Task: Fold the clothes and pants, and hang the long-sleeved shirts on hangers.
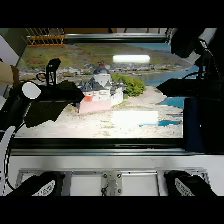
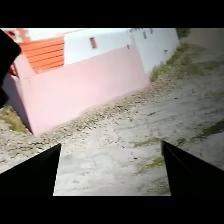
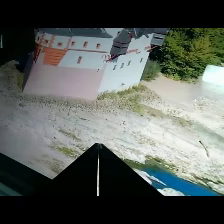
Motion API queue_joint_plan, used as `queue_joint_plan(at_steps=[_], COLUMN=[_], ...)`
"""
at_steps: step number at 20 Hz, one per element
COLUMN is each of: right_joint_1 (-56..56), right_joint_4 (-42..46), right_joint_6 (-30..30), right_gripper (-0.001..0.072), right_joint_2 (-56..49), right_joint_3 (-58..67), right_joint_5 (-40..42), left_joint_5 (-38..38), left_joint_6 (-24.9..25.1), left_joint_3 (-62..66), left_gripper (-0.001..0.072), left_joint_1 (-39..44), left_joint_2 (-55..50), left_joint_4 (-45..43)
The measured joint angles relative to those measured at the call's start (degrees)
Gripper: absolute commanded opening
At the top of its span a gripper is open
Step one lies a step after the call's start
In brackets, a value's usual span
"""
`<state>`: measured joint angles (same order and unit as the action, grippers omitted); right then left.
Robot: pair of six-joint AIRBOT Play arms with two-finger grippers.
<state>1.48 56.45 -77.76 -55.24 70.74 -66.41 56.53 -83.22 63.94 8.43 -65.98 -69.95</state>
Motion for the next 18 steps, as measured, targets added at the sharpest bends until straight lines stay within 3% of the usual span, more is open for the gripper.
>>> queue_joint_plan(at_steps=[6,10,11,13,14,15,18], right_joint_1=[0.0,0.0,0.0,0.0,0.0,0.0,0.0], right_joint_4=[0.0,0.0,0.0,0.0,0.0,0.0,0.0], right_joint_6=[0.0,0.0,0.0,0.0,0.0,0.0,0.0], right_gripper=[0.0035,0.0035,0.0035,0.0035,0.0035,0.0035,0.0035], right_joint_2=[0.0,0.0,0.0,0.0,0.0,0.0,0.0], right_joint_3=[0.0,0.0,0.0,0.0,0.0,0.0,0.0], right_joint_5=[0.0,0.0,0.0,0.0,0.0,0.0,0.0], left_joint_5=[-3.9,-8.4,-9.4,-10.7,-11.2,-11.8,-13.1], left_joint_6=[-5.5,-8.8,-9.3,-10.3,-10.8,-11.1,-11.8], left_joint_3=[0.0,0.0,0.0,0.0,0.0,0.0,0.0], left_gripper=[0.07,0.07,0.0624,0.0221,0.0078,0.0026,0.0026], left_joint_1=[0.3,0.3,0.3,0.4,0.4,0.4,1.5], left_joint_2=[-10.1,-18.0,-19.4,-20.9,-21.1,-21.0,-18.4], left_joint_4=[-24.5,-32.5,-33.6,-34.9,-35.3,-35.6,-35.4])
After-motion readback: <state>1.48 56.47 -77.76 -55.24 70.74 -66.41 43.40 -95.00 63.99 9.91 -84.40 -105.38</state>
